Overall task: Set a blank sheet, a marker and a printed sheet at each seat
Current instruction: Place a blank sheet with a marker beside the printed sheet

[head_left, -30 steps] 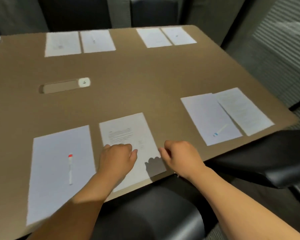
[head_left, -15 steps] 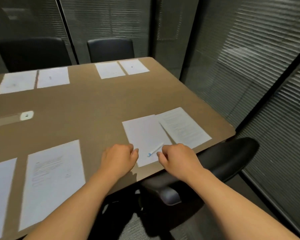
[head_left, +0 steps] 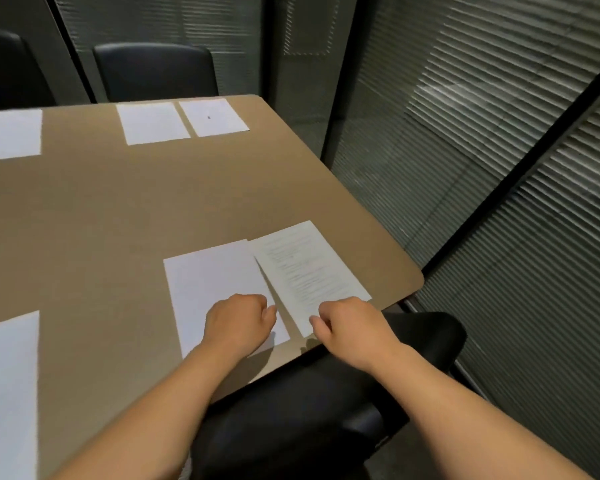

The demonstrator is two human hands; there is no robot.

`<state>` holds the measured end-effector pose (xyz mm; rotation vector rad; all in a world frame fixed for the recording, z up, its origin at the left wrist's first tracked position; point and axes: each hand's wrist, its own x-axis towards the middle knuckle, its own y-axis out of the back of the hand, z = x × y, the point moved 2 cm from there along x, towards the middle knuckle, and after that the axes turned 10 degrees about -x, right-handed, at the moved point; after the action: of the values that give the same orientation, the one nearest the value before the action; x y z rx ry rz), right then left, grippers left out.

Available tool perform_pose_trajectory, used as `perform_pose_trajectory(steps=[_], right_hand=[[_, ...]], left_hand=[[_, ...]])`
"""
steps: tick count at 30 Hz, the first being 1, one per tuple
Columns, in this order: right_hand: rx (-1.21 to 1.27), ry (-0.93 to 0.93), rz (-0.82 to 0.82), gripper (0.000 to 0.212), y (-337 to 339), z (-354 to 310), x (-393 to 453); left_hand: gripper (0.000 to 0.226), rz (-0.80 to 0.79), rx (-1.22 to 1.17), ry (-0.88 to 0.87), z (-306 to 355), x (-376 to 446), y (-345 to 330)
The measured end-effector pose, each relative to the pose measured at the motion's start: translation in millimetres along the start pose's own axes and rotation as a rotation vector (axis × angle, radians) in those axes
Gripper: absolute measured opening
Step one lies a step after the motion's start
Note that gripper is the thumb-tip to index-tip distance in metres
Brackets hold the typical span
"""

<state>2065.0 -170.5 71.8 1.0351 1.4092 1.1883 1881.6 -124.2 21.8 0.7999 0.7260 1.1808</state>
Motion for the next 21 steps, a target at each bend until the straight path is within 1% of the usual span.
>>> perform_pose_trajectory(steps=[3,7,12,13,15,17,21], right_hand=[[-0.029,0.020,-0.074,0.033,-2,27,25],[-0.034,0.072,-0.149,0.034,-17,47,64],[-0.080,0.210,-0.209,0.018,-45,69,118],[-0.112,0.265,-0.229,0.017,-53,74,131],[-0.142,0.313,-0.265,0.022,-66,83,148],[-0.149,0.363,-0.280,0.029,-78,92,162],[-0.160,0.450,-0.176,0.038,-94,100,174]], left_hand=[[0.043,-0.011,-0.003,0.031,2,20,-15],[0.040,0.040,0.011,0.105,-10,37,-32],[0.025,0.097,0.031,0.213,-28,48,-47],[0.021,0.109,0.036,0.276,-29,47,-51],[0.019,0.117,0.058,0.352,-31,44,-53],[0.025,0.103,0.089,0.431,-32,42,-56],[0.028,0.054,0.111,0.530,-38,44,-66]])
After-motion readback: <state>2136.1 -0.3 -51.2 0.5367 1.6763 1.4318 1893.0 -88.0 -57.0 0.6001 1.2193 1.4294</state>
